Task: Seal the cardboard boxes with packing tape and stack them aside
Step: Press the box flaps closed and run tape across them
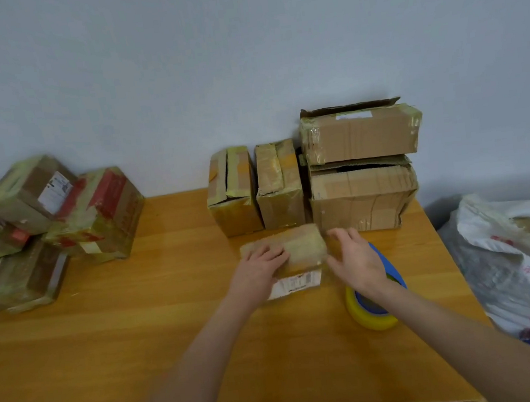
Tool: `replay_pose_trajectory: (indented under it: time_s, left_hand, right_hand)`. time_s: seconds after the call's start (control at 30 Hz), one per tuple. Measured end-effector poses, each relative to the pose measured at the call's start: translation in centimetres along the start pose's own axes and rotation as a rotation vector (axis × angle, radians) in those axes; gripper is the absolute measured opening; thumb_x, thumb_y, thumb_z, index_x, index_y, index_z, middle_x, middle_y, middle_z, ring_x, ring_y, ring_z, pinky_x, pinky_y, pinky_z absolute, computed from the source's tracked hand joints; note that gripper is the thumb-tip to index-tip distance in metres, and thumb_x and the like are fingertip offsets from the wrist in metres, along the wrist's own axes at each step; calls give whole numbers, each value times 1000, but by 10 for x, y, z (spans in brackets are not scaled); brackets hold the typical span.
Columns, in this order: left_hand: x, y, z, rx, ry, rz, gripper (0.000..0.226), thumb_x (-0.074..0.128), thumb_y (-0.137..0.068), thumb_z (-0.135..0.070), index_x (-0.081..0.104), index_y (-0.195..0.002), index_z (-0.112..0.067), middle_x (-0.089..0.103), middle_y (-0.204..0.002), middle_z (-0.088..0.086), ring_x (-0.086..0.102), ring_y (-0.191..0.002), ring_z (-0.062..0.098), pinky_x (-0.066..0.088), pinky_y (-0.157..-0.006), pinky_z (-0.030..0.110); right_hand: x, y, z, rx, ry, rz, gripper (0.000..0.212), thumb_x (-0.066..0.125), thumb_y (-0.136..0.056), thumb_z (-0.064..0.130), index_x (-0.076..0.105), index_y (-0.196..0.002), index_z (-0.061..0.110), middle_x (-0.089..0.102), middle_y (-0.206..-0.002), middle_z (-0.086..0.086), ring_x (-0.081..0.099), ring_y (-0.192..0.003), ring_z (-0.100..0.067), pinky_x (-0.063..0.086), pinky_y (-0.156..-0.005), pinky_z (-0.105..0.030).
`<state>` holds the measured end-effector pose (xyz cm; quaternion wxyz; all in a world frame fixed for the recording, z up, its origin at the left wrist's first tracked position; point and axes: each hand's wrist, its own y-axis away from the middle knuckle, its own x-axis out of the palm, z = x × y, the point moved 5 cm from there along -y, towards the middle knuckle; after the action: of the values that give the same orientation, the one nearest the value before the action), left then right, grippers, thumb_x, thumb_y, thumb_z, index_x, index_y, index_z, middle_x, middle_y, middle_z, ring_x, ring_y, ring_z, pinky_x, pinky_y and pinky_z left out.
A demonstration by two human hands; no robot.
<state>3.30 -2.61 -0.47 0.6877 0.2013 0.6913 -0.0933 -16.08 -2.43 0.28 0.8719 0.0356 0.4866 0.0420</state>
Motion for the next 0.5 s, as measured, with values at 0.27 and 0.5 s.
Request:
replay_pose_trajectory:
  time_s: [0.27, 0.5]
  left_hand:
    - [-3, 22, 3, -631, 589, -267, 63, 51, -97, -18, 19, -151, -18, 12, -158, 11, 34, -138, 30, 37, -106, 40]
    - [4, 13, -16, -486, 800, -147, 65, 61, -90, -39, 34, -147, -23, 0, -161, 6, 6, -148, 24, 18, -117, 41]
  right_hand:
    - [33, 2, 2, 121, 52, 256, 58, 49, -89, 63, 47, -132, 24, 66, -106, -2, 64, -92, -24, 55, -67, -36]
    - [26, 14, -4, 99, 22, 260, 51, 49, -94, 55, 49, -138, 29, 59, -131, -2, 59, -114, -21, 53, -84, -36]
